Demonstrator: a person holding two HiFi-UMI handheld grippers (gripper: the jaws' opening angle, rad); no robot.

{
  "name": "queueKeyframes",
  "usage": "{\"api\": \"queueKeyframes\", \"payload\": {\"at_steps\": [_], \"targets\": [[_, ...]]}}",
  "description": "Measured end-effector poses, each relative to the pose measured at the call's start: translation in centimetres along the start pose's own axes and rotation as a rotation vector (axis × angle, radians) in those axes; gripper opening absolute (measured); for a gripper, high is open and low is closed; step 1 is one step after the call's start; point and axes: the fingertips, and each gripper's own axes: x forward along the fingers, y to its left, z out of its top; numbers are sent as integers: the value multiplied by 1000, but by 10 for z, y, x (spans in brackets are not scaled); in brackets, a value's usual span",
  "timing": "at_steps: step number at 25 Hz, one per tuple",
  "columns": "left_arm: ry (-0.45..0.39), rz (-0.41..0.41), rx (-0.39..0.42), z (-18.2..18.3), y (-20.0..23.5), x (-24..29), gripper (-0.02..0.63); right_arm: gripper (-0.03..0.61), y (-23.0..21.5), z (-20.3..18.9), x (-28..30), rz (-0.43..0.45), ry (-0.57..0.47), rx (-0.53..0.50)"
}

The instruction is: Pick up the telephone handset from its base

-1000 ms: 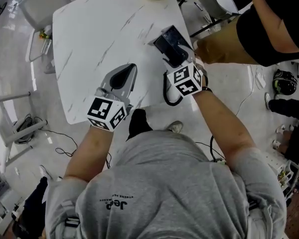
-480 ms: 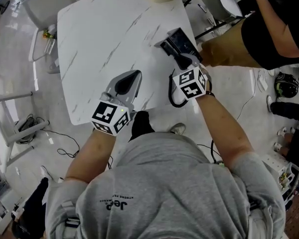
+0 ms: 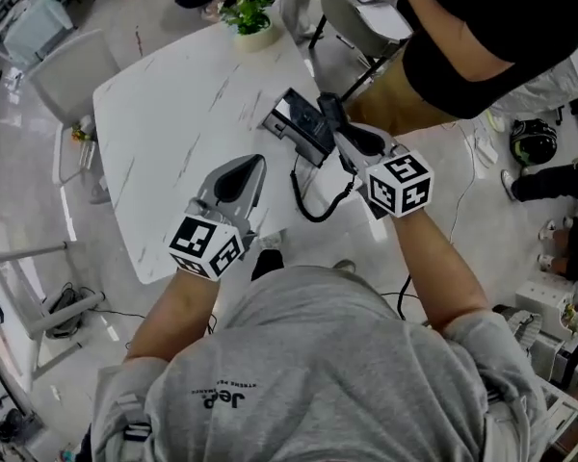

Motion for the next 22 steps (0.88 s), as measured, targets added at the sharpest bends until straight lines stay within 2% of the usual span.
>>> {"api": "queueKeyframes", "payload": {"at_steps": [7,15,22], "targets": [[-16,-170,41,39,-70,48,61,77,-30,50,-104,-46,-205,127],[-39,-353,109,87,-172,109,61,77,-65,93,-252,-134,-435,172],[-63,-497,144,124,-205,135,60,77,-72,119,-328,-273,-577,185]]}}
